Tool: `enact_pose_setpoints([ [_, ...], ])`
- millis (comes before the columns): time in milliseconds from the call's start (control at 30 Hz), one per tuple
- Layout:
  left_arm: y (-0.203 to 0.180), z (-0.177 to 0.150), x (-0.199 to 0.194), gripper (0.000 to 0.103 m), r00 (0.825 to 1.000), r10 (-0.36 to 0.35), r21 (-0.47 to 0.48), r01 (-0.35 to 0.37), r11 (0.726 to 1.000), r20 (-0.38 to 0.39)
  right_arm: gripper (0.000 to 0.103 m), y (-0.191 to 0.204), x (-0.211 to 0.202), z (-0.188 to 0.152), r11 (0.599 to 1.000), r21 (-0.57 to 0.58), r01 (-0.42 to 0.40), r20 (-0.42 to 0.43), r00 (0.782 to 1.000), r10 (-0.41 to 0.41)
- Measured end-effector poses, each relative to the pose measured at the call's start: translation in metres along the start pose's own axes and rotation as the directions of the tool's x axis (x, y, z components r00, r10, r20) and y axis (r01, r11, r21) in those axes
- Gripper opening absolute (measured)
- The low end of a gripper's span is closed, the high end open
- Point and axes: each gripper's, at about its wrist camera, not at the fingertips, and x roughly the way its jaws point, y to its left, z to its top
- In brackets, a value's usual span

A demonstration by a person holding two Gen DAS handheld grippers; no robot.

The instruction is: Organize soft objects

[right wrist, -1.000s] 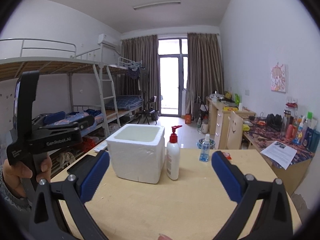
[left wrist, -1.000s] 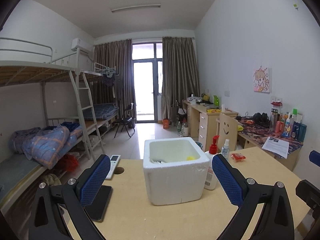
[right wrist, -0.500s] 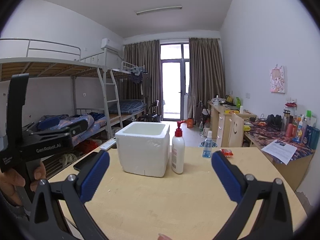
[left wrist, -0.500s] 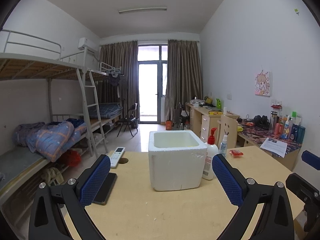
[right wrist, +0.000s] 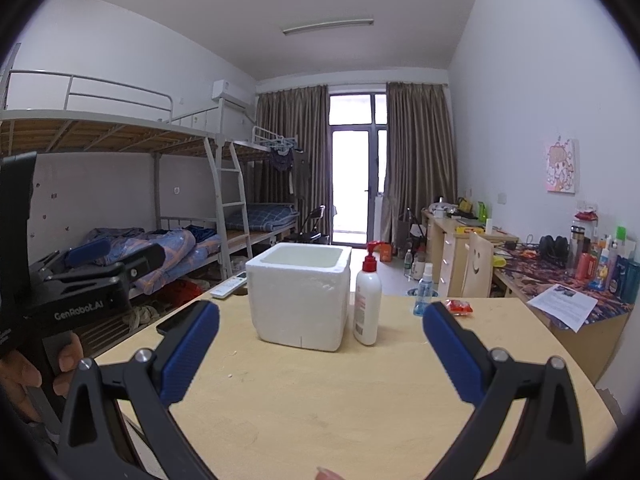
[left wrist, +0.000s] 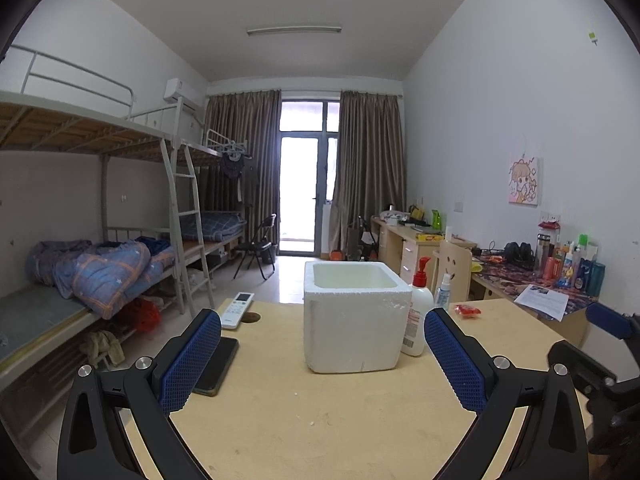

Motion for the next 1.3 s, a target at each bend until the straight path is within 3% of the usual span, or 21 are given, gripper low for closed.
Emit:
enact_pose_setpoints([
  [833, 0.002, -0.035, -0.026, 0.102, 1.000, 0.013, 0.014, -0.013, 1.000, 0.008, 0.103, 0.011, -0.006, -0.030, 0.999, 0.000, -0.040, -0.022, 0.999, 0.040],
  [1300, -0.007, -0.059, -0.035, 0.102, 0.999, 0.025, 0.016, -0.026, 1.000, 0.040, 0.103, 0.004, -0.011, -0.049, 1.000, 0.020, -0.015, -0.024, 1.000, 0.015],
])
